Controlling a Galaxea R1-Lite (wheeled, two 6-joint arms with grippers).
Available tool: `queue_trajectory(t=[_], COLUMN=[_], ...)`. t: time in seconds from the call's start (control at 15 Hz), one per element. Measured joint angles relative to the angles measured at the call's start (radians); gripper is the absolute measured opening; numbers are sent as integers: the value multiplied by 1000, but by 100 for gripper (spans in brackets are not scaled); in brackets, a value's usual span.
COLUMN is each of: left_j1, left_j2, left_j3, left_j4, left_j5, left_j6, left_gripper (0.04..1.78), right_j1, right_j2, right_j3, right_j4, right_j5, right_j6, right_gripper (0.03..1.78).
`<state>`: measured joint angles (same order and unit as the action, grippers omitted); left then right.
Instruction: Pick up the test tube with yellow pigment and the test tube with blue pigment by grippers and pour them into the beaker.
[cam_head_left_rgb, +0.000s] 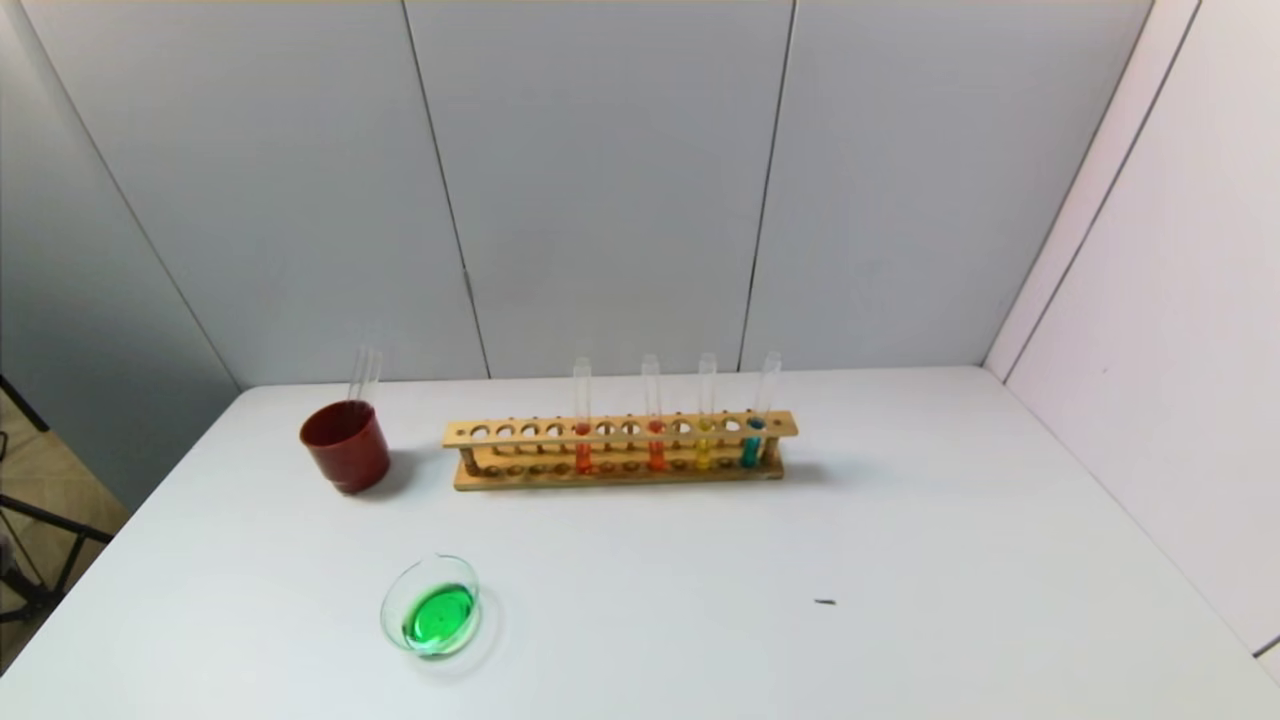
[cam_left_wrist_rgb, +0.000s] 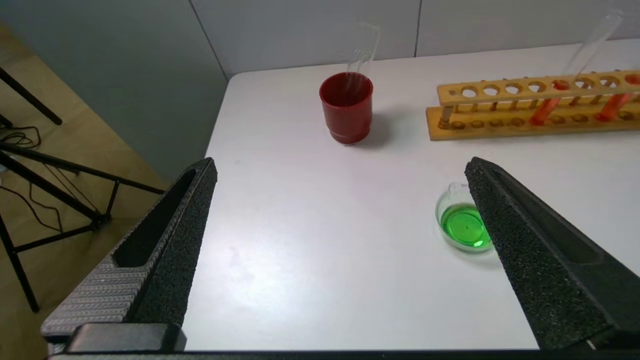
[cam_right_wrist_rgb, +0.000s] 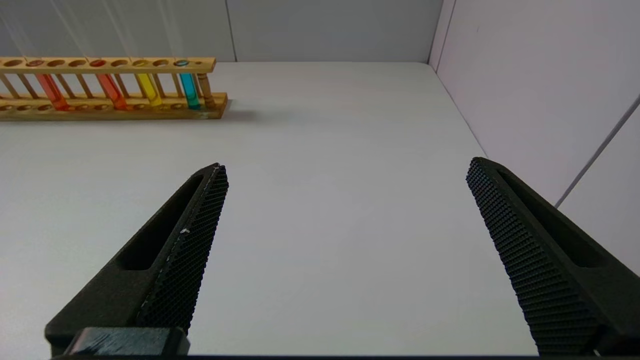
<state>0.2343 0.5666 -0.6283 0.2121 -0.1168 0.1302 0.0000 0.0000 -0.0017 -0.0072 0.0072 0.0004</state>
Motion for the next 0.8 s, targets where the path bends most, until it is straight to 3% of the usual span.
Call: queue_trajectory(t=[0.33,0.8], left_j1=[-114,-237], left_j2=[-154,-447], left_j3=[41,267], left_j4=[103,114], left_j5=[1,19], left_j6=[0,69], left_gripper=[175,175], right_j1=[0,0], right_j2=[0,0], right_j3=[0,0], right_j4=[0,0], right_j5=[0,0], right_j6=[0,0], right_gripper=[174,174])
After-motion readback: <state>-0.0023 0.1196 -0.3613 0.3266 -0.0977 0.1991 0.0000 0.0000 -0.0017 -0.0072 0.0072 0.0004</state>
